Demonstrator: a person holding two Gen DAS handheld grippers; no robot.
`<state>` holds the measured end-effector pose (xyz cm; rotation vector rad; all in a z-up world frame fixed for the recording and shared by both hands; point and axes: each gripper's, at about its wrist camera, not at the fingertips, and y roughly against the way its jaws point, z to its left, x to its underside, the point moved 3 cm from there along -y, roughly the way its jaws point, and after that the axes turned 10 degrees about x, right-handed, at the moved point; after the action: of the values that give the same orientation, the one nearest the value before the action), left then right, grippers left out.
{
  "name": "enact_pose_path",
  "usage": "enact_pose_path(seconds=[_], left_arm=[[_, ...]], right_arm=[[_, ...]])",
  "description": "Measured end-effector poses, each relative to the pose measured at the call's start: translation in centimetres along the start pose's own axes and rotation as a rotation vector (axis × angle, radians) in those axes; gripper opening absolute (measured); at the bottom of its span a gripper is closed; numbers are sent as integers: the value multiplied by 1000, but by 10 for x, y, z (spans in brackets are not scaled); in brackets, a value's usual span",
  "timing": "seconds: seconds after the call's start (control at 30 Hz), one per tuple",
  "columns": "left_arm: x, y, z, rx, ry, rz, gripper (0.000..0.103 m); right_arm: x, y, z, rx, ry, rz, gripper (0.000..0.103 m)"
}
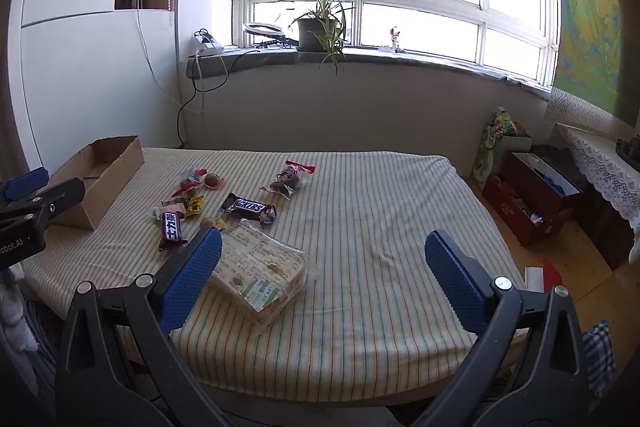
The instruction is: Organize snacks
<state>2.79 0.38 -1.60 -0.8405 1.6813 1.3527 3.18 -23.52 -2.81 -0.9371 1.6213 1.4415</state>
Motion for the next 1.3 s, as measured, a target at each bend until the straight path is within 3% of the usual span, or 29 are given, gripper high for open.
enact_pose_path(seconds=[0.3,1.3], left_arm=[[5,-3,-2,16,7,13,86],[10,-13,-11,52,8,36,83]], right_arm=[[-2,-5,-5,46,-20,18,103],[2,-19,-5,26,-30,55,103]])
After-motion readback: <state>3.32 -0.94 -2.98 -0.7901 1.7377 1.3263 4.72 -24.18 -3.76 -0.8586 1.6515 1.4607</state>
